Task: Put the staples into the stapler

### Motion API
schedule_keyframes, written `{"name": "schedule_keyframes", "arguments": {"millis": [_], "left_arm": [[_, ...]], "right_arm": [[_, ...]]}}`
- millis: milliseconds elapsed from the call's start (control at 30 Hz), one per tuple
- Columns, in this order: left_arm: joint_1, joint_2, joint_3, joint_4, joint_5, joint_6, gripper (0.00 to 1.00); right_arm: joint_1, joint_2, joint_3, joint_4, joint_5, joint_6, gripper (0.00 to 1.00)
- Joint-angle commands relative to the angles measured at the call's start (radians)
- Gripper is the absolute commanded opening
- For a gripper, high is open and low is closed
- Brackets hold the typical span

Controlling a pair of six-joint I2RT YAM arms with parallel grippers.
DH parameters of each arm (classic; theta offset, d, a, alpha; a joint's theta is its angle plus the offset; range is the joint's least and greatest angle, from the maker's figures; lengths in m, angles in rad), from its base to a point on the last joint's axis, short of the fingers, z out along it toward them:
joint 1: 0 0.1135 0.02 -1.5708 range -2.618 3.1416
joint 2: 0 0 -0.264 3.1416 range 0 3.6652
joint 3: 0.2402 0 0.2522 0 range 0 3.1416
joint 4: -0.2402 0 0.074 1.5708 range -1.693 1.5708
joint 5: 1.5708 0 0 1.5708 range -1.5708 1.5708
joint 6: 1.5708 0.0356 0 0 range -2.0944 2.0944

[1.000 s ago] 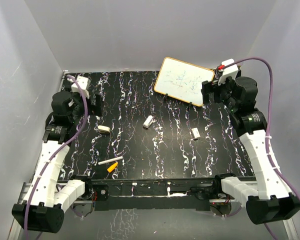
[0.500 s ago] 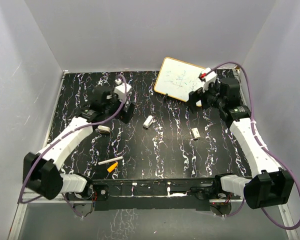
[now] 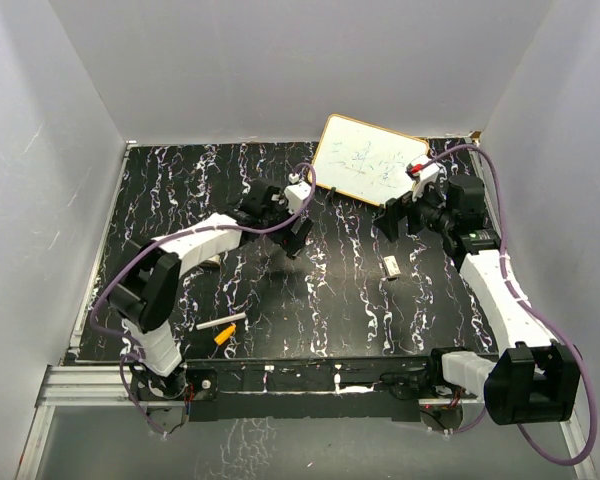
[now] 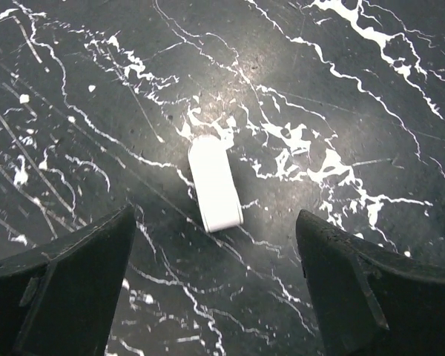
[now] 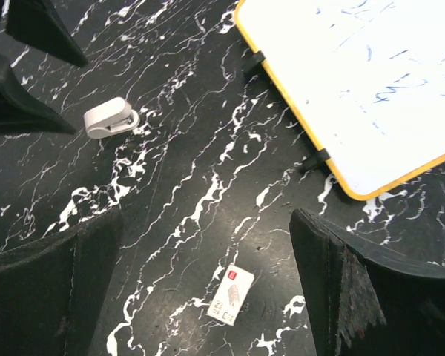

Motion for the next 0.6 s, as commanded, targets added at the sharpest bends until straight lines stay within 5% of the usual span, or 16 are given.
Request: {"name": "schedule_keyframes", "arguments": {"millis": [0, 333, 567], "left_arm": [[-0.014, 0.063, 0.081, 0.04, 0.026, 0.001, 0.84], [-0.024, 0.17, 0.161, 0.005, 0.058, 0.023, 0.58], [-0.026, 0.2, 0.172, -0.008, 0.05, 0.032, 0.51]], "right_arm": [[-0.035, -0.036, 0.003, 0.088, -0.029, 0.024, 0.98], [-0.046, -0.021, -0.014, 0.093, -0.072, 0.026, 0.98], [-0.047, -0.015, -0.019, 0.097, -0.087, 0.029, 0.98]]}}
